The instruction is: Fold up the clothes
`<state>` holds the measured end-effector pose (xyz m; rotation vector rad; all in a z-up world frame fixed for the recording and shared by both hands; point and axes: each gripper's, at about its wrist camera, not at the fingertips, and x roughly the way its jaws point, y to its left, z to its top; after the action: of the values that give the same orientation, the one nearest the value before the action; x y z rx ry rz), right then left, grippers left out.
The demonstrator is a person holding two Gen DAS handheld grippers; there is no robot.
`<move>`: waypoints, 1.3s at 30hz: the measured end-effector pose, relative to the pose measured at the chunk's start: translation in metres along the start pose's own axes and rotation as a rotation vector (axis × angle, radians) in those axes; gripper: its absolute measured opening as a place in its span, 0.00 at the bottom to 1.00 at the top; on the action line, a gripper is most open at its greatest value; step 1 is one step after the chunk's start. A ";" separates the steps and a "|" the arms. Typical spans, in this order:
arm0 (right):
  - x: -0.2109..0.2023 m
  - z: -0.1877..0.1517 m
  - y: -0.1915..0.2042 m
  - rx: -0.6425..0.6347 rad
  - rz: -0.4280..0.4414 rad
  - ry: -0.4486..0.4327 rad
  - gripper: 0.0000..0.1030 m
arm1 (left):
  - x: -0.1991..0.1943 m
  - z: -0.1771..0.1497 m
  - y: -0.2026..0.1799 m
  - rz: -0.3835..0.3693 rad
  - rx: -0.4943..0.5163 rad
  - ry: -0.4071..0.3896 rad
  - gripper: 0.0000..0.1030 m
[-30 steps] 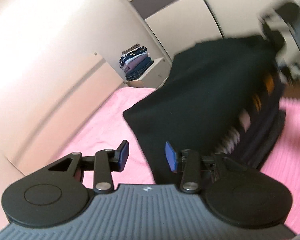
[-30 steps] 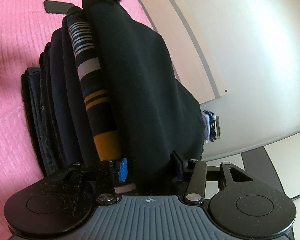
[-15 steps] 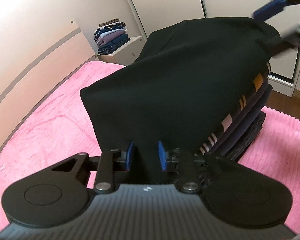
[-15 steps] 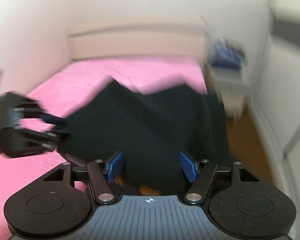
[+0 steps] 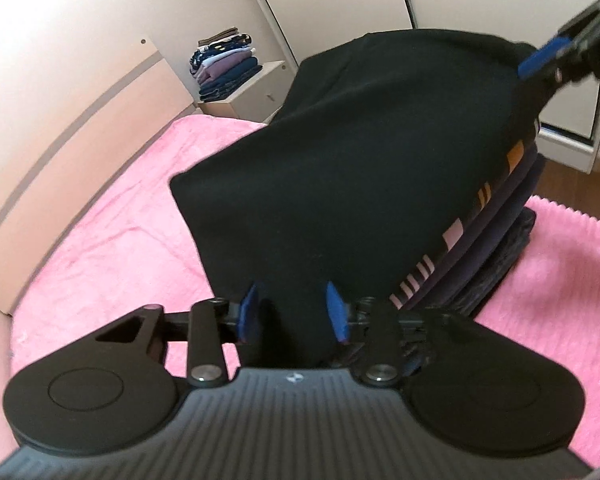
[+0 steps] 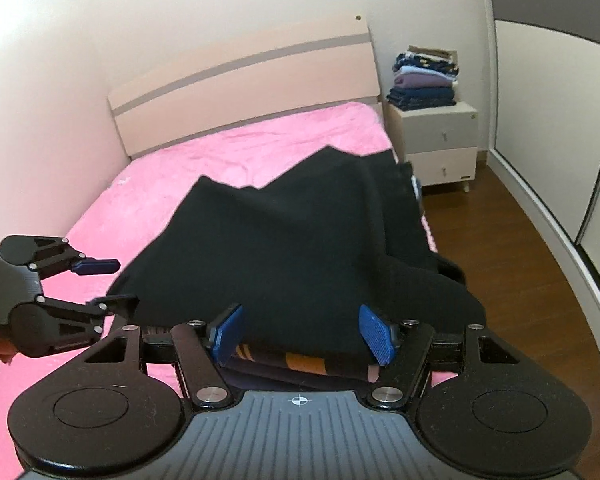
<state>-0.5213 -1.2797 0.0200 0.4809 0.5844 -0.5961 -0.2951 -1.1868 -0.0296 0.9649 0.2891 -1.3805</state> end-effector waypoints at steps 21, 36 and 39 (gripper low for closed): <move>-0.113 -0.151 -0.006 0.487 -0.103 0.165 0.91 | -0.170 -0.091 -0.026 -0.005 -0.656 0.136 0.85; -0.151 -0.122 0.077 0.266 -0.154 0.074 0.99 | -0.244 -0.102 -0.044 -0.017 -0.718 0.060 0.87; -0.165 -0.128 0.098 0.273 -0.196 0.059 0.99 | -0.252 -0.103 -0.047 -0.049 -0.714 0.049 0.87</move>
<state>-0.6176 -1.0726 0.0542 0.7053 0.6134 -0.8568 -0.3587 -0.9337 0.0623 0.3956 0.7840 -1.1630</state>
